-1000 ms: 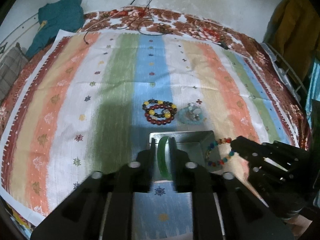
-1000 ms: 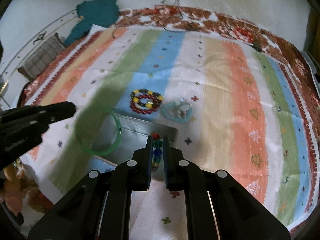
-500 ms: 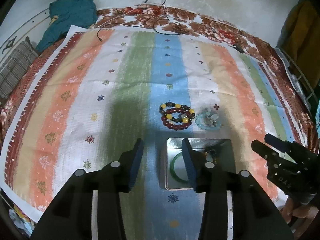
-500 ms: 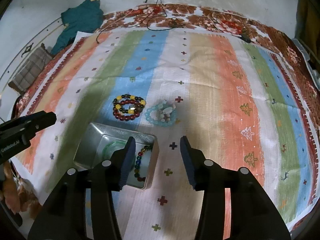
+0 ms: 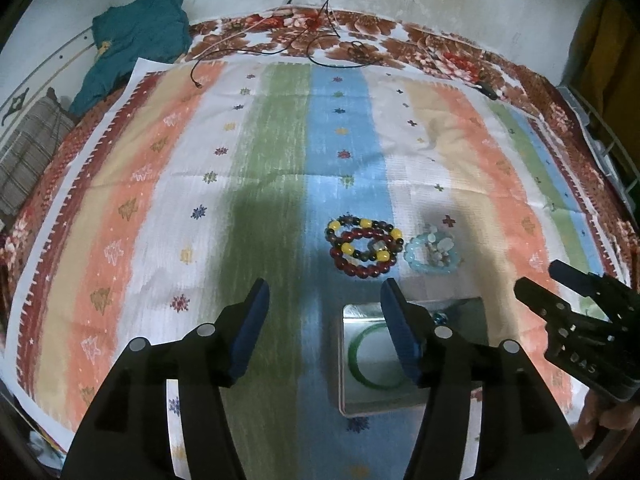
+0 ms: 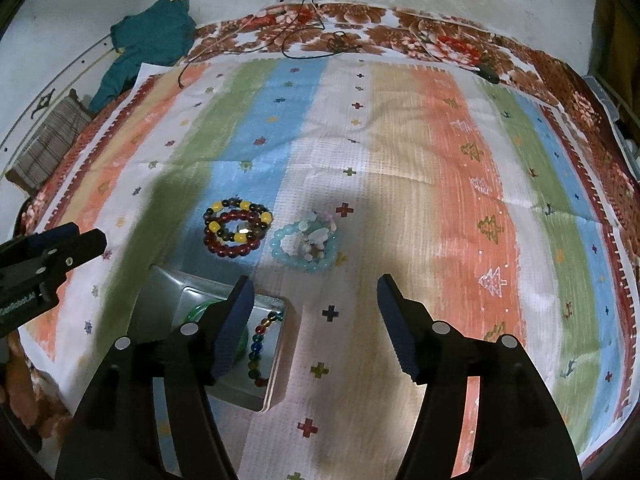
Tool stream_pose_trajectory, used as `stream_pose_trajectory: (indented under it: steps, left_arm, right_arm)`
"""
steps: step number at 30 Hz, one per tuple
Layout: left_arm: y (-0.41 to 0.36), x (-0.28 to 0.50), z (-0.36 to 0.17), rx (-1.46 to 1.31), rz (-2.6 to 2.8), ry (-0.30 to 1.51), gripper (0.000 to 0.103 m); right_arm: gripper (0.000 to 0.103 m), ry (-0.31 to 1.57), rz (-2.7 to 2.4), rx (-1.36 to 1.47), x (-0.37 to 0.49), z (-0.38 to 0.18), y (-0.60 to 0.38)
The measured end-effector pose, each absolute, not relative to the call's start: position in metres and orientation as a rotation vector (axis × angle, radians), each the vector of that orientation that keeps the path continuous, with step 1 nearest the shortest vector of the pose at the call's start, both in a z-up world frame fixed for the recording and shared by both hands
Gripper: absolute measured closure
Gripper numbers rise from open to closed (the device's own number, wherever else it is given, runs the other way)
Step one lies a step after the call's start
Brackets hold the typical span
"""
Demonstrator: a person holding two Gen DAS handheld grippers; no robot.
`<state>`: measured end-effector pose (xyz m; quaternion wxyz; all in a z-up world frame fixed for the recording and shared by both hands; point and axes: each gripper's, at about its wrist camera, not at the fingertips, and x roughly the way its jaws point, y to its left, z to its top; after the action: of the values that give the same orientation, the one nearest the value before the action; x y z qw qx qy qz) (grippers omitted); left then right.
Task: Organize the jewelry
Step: 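Move the left gripper to the dark red and yellow bead bracelets and grasp one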
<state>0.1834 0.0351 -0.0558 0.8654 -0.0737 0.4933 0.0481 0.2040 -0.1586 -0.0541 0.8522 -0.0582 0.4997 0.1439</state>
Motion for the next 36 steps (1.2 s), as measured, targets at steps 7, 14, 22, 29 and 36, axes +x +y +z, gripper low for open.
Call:
stream_pose_trajectory:
  steps: [7,14,22,29,36]
  left_arm:
    - [0.038,0.199,-0.070,-0.153,0.112,1.064,0.045]
    - [0.041,0.211,-0.078,-0.150,0.133,1.078,0.045]
    - [0.042,0.224,-0.086,-0.144,0.138,1.094,0.045]
    - [0.043,0.237,-0.094,-0.156,0.136,1.107,0.044]
    - [0.048,0.250,-0.106,-0.157,0.141,1.130,0.044]
  right_arm:
    - [0.038,1.061,0.293,-0.142,0.212,-0.061,-0.154]
    - [0.038,1.066,0.279,-0.139,0.222,-0.067,-0.155]
    - [0.038,1.070,0.273,-0.137,0.234,-0.072,-0.152]
    - [0.038,1.087,0.266,-0.145,0.244,-0.081,-0.151]
    - [0.038,1.105,0.261,-0.140,0.254,-0.089,-0.150]
